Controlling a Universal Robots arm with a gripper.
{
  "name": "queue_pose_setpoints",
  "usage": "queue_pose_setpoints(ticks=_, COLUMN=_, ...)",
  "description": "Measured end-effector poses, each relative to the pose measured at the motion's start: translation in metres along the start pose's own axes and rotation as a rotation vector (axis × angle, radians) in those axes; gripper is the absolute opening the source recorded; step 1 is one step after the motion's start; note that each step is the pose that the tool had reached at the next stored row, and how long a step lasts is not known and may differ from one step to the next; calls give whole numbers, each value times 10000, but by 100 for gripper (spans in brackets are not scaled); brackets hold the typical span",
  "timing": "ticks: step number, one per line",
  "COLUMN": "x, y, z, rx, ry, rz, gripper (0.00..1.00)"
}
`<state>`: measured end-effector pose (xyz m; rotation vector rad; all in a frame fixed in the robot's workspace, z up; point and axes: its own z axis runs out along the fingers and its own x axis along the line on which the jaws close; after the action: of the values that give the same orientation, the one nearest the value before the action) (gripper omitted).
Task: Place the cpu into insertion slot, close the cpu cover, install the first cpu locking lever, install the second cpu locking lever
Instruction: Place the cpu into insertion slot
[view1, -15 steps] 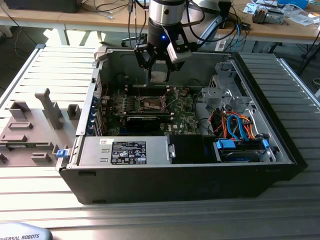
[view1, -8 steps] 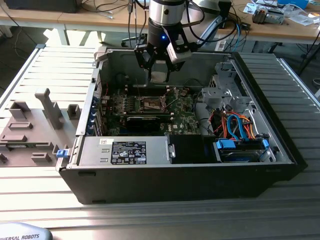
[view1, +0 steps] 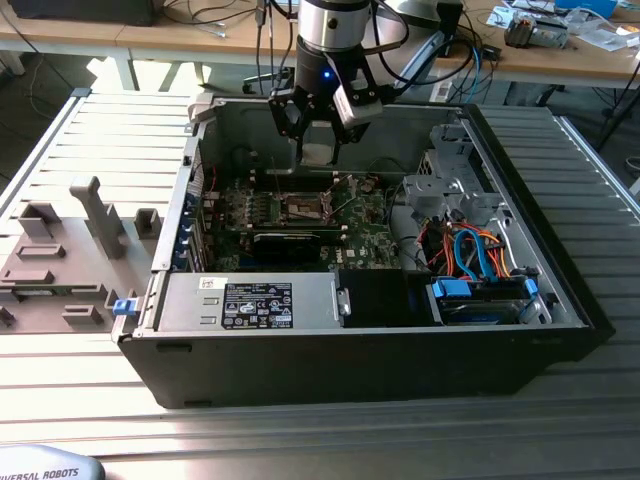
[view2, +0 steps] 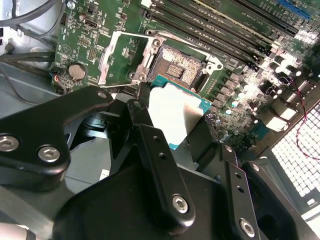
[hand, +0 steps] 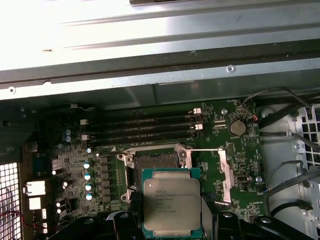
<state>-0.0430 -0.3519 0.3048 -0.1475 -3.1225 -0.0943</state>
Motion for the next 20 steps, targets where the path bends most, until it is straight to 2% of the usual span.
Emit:
queue_pose_setpoints(ticks=7, x=0, y=0, z=2, rx=36, ry=-8, rz=84, gripper=54)
queue_pose_setpoints(ticks=20, x=1, y=0, z=2, rx=37, ry=-16, rz=211, gripper=54)
